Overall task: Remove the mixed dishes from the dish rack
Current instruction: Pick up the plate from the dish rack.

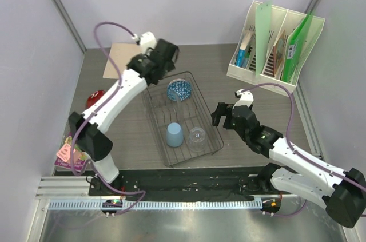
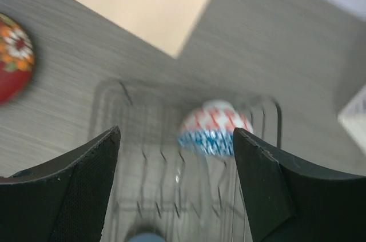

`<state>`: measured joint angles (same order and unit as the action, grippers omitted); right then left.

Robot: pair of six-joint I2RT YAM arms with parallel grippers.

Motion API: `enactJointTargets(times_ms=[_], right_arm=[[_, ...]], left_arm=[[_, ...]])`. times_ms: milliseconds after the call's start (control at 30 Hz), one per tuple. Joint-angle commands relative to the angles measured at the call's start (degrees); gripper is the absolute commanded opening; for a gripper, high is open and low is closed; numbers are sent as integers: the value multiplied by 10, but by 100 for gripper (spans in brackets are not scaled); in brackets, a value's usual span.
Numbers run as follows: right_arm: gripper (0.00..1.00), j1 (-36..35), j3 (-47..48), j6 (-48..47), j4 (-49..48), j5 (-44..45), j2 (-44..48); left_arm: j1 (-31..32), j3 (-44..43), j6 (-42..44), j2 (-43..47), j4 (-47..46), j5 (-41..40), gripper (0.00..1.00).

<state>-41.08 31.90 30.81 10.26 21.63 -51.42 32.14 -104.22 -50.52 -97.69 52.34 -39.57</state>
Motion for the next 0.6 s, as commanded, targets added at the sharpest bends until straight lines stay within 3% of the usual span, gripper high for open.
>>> enactJointTargets(times_ms=[0,233,400,567], right_arm=[[100,-1,20,13,-24,3,5],[100,-1,11,23,-21,-1,19],[100,0,7,24,-11,1,30],[100,0,2,26,-10,2,33]], left_arm=[[72,20,-63,-46,26,-29,77],[136,98,-135,-44,-14,-24,76],[153,101,-169,-63,-12,-19,75],[171,117,-182,-79,-15,-20,67]])
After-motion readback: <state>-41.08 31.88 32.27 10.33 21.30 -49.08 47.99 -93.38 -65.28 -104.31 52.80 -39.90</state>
